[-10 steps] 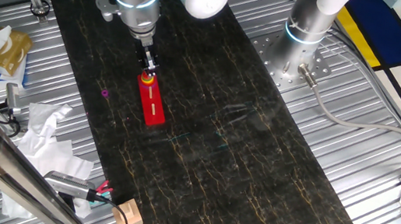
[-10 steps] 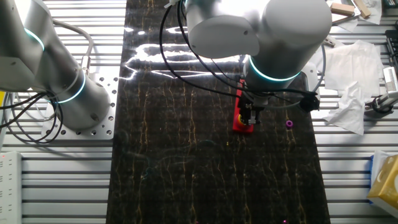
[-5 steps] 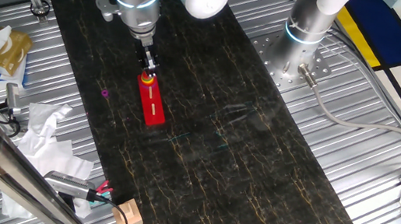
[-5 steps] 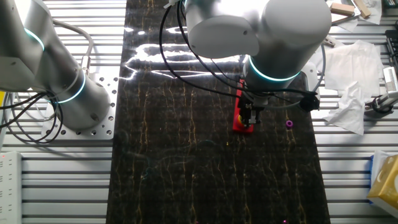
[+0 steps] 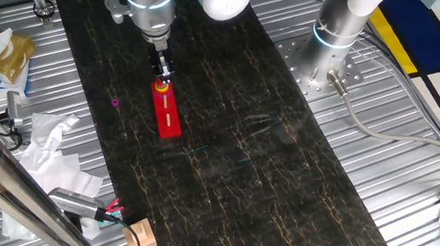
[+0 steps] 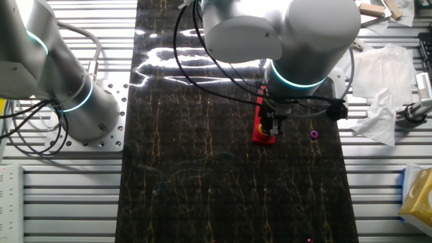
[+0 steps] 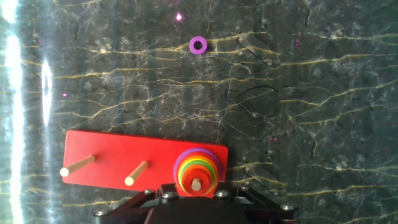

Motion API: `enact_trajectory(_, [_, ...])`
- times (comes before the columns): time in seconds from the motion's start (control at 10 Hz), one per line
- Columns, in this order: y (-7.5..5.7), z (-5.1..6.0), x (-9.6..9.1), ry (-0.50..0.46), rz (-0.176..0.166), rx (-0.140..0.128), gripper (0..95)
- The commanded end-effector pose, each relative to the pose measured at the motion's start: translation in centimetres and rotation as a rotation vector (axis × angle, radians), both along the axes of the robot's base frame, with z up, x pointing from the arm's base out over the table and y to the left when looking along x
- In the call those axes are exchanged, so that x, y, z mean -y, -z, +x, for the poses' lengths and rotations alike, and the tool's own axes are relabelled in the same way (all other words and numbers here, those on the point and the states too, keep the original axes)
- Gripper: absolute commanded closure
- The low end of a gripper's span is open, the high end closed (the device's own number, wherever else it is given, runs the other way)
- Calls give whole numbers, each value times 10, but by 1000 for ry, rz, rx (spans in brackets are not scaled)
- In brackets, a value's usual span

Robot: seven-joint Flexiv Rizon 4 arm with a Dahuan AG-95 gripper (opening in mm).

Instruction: Take out one Hanoi block and throw it aside

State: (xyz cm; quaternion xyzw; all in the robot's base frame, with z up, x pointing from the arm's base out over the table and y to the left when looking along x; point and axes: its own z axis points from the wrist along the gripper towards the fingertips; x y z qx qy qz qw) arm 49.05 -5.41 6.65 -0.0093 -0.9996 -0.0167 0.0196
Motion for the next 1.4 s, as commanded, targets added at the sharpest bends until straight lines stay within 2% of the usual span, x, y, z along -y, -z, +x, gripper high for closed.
enact_trajectory(0.1, [0, 0, 0, 1, -1, -2, 760])
enact_trajectory(0.9, [0, 1, 0, -3, -7, -6, 760])
enact_trajectory(1.0, [-1, 1, 0, -2, -7, -6, 950])
enact_trajectory(1.4, [-6, 2, 0, -4, -11, -14, 950])
